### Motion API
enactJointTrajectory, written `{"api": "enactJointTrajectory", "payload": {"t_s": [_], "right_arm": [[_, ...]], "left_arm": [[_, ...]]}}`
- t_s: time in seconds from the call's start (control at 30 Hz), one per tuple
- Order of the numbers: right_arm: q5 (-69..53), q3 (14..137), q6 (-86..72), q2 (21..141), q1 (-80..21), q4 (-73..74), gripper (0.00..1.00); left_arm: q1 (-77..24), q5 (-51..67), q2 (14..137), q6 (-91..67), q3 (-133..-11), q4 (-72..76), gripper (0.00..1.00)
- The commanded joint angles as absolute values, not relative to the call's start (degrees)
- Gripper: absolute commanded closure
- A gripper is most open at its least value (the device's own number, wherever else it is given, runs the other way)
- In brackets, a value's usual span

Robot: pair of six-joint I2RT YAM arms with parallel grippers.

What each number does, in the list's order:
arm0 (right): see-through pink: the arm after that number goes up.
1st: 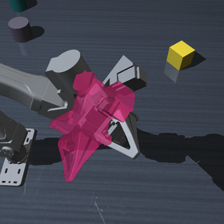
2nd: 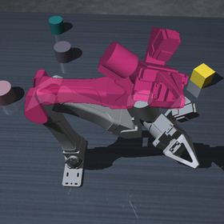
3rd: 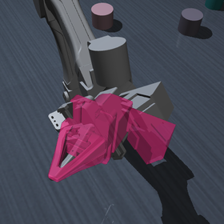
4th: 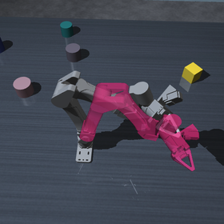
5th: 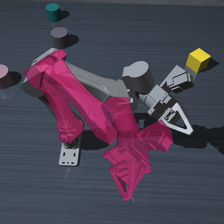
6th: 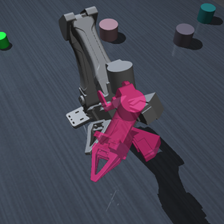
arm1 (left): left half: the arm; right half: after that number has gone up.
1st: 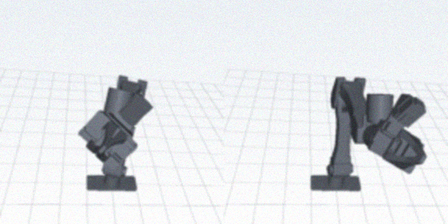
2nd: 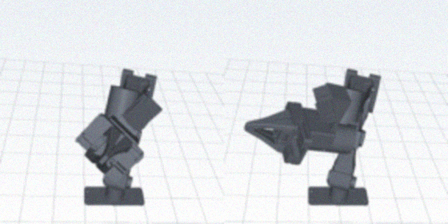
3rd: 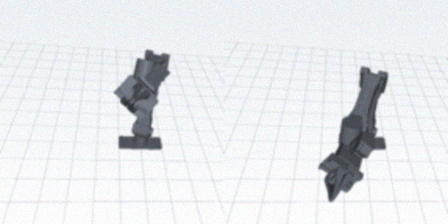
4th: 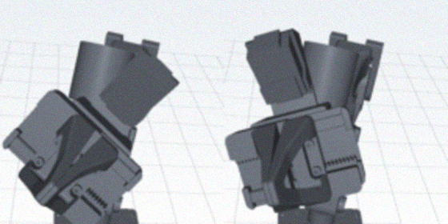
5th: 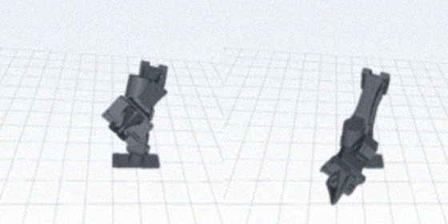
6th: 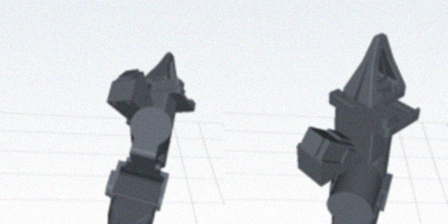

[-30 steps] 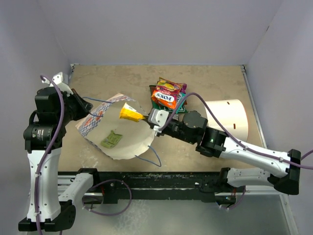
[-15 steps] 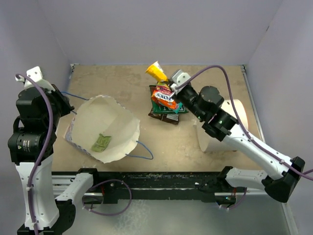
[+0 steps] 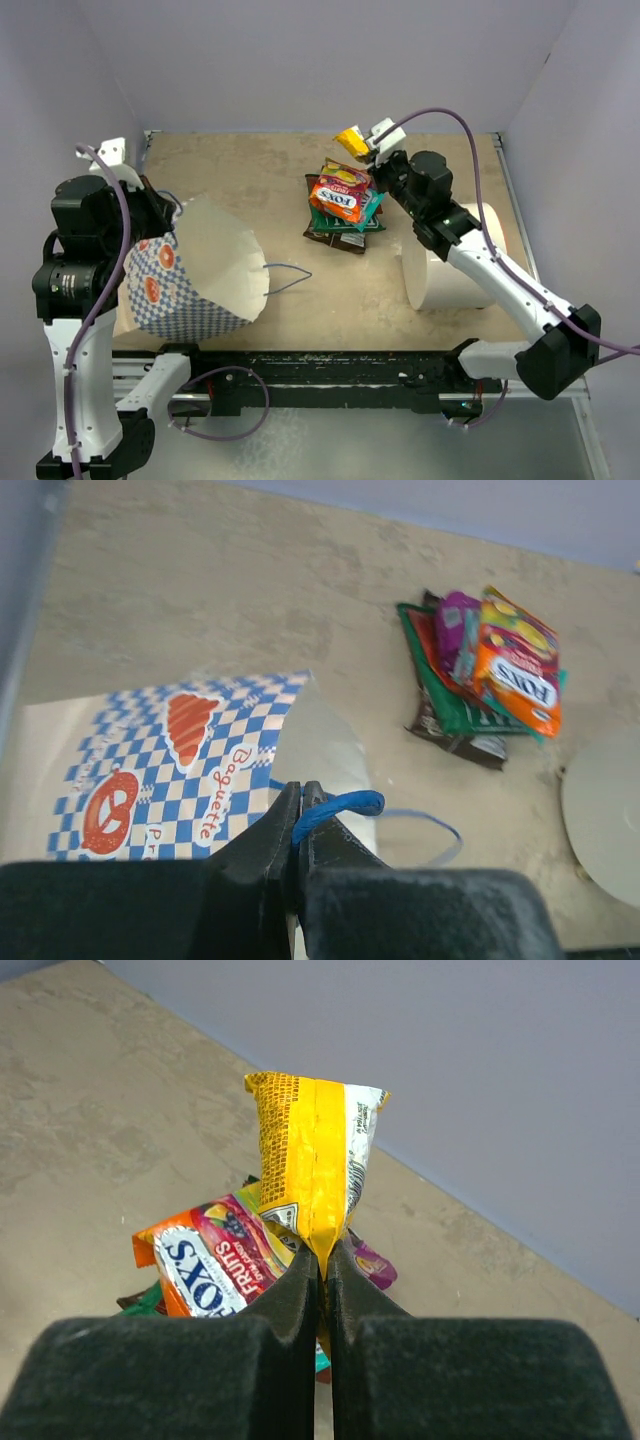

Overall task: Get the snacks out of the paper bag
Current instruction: Place the snack at the center of the board.

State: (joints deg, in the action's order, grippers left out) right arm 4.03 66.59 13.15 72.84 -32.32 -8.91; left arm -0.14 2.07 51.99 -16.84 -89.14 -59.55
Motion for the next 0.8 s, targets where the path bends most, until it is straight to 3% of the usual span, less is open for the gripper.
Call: {"api": "enactJointTrajectory", "payload": {"t_s": [0.0, 0.33, 0.77], "right_arm": [[-0.5, 66.0, 11.1, 74.4, -30.5, -11.2, 1.00], [-5.3, 64.8, 13.7, 82.1, -29.1, -13.0, 1.00], [-8.5, 64.2, 12.7, 84.8, -28.9, -11.7, 1.00]], "left_arm": [[-0.3, 18.3, 49.1, -21.3, -83.8, -52.8, 1.00], [-0.3, 37.9, 47.0, -23.4, -76.8, -46.0, 1.00], [-0.3, 38.0, 46.7, -25.1, -74.2, -45.3, 1.00]]}}
